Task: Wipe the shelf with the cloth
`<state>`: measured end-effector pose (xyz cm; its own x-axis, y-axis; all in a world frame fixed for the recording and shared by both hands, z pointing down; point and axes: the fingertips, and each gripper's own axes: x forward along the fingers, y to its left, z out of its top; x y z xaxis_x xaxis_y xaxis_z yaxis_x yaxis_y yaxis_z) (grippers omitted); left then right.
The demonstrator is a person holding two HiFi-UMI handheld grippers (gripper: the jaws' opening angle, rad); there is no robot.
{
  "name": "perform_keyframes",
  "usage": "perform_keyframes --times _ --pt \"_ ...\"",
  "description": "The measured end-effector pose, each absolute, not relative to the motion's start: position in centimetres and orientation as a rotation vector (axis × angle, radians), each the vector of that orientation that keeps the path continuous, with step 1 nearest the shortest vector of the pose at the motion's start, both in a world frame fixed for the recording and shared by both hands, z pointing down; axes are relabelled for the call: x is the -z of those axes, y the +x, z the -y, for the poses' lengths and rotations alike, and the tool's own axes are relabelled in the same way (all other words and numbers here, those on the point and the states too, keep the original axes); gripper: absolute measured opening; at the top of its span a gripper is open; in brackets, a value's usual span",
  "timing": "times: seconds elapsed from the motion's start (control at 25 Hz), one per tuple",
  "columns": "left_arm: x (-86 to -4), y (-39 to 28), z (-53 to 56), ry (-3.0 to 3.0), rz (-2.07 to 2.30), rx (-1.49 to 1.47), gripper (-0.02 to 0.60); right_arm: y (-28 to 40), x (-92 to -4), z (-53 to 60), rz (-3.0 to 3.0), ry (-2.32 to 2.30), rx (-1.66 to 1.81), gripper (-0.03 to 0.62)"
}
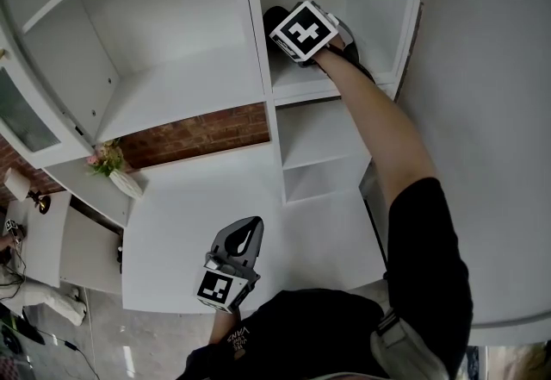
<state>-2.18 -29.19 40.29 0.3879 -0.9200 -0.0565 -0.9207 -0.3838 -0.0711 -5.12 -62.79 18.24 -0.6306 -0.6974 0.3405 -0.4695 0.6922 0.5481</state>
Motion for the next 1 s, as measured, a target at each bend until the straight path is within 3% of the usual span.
perform_keyframes --times 0.32,1.0 --pt "-40.2 -2.0 29.2 -2.563 -1.645 -0.013 0.005 -3.4 -19.4 64.1 2.21 0.909 0.557 0.071" --pt "-41.0 -1.5 29.2 -2.638 -1.573 -0.033 0.005 9.3 -19.7 69.2 1.344 1.049 0.755 0.07"
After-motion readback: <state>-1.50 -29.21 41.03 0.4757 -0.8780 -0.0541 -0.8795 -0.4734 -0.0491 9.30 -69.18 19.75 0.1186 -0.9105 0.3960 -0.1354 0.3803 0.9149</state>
